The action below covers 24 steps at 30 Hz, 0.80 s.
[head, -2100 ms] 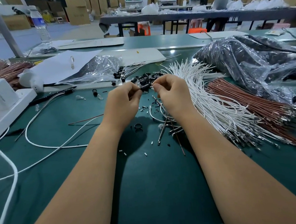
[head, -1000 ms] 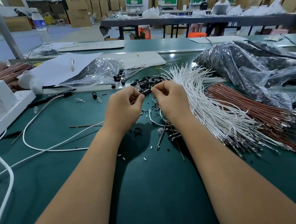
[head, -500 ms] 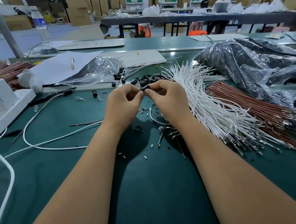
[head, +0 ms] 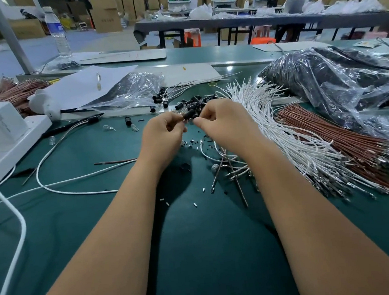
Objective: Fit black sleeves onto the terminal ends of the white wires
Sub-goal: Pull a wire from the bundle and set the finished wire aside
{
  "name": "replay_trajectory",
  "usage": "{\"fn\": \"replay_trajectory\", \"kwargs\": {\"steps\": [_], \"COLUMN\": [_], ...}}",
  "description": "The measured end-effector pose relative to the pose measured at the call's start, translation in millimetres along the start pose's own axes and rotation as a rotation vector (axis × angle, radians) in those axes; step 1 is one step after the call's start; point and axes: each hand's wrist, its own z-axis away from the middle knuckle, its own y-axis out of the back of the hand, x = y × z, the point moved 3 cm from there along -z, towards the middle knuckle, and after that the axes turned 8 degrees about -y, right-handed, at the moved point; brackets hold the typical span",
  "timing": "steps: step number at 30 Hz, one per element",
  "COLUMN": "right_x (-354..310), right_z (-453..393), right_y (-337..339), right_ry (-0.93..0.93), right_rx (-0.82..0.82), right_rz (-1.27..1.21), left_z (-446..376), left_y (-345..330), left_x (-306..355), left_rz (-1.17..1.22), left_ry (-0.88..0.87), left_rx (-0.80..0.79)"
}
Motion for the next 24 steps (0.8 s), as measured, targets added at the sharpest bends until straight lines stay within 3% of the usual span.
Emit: {"fn": "replay_trajectory", "kwargs": {"steps": [2, 5, 7, 13, 18, 24], "right_x": [-6.6, -10.8, -10.7, -3.6, 10.3, 23.3], "right_z": [3.8, 14.4, 19.9, 10.1, -0.8, -2.8], "right_y": [8.9, 13.7, 11.3, -7.4, -26.1, -31.2], "right_ry": [-0.006, -0.085, -0.092, -0.038, -0.056, -0.153], "right_rx": [-0.144, -0.545, -0.661, -0.513, -0.217, -0.145], "right_rz": [0.081, 0.241, 0.406, 0.361, -0.009, -0.314], "left_z": [-1.4, -2.9, -2.8, -2.5, -2.9, -4.3], "left_y": [1.8, 2.9, 2.9, 1.4, 2.1, -0.1], "left_x": [-7.4, -11.3, -11.1, -3.1, 0.2, 2.4], "left_rz": [-0.035, -0.006, 0.04, 0.24, 0.325, 0.555], "left_ry": [0.042, 0.072, 0.073, 0.009, -0.036, -0.019], "left_rx": [0.039, 0.096, 0.108, 0.018, -0.009, -0.034]}}
